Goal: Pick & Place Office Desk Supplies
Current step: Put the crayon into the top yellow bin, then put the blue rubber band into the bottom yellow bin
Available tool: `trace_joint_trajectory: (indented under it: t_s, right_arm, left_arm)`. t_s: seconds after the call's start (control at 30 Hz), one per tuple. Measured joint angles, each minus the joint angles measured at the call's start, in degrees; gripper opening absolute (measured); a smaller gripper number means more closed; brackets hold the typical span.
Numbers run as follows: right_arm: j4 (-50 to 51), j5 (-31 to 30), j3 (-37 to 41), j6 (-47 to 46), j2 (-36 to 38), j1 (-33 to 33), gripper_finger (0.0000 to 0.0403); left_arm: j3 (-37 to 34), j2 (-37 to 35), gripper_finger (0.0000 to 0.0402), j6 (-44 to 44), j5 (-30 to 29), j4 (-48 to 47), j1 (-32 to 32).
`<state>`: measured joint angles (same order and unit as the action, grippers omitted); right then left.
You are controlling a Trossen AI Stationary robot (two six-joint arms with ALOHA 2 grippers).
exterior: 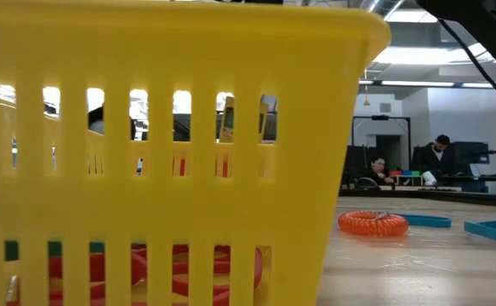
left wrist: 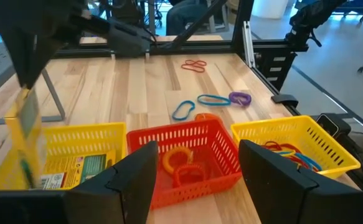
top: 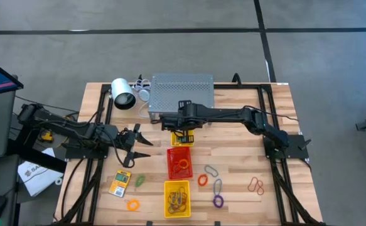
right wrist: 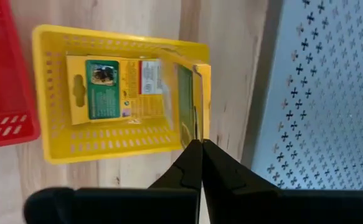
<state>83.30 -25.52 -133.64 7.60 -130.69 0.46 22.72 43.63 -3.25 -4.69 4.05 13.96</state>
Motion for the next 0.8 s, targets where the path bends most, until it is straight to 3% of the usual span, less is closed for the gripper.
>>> trace_joint_trajectory:
  t_s: [0.13,0.5,0.8]
  right_arm:
    - [0.29,2.39,0.0,2.15,0.0,0.6,0.0003]
    - [0.44,3.37,0.0,0.95,0.01,0.18,0.0059]
    - [1.35,10.91,0.0,0.95,0.02,0.65,0.0081]
  left_arm:
    - [0.0,-0.01,0.0218,0.0,0.01,0.04,0.0]
    - [0.0,-0.01,0.0218,-0.02,0.01,0.02,0.0]
    - [0.0,-0.01,0.0218,-0.02,0.0,0.02,0.0]
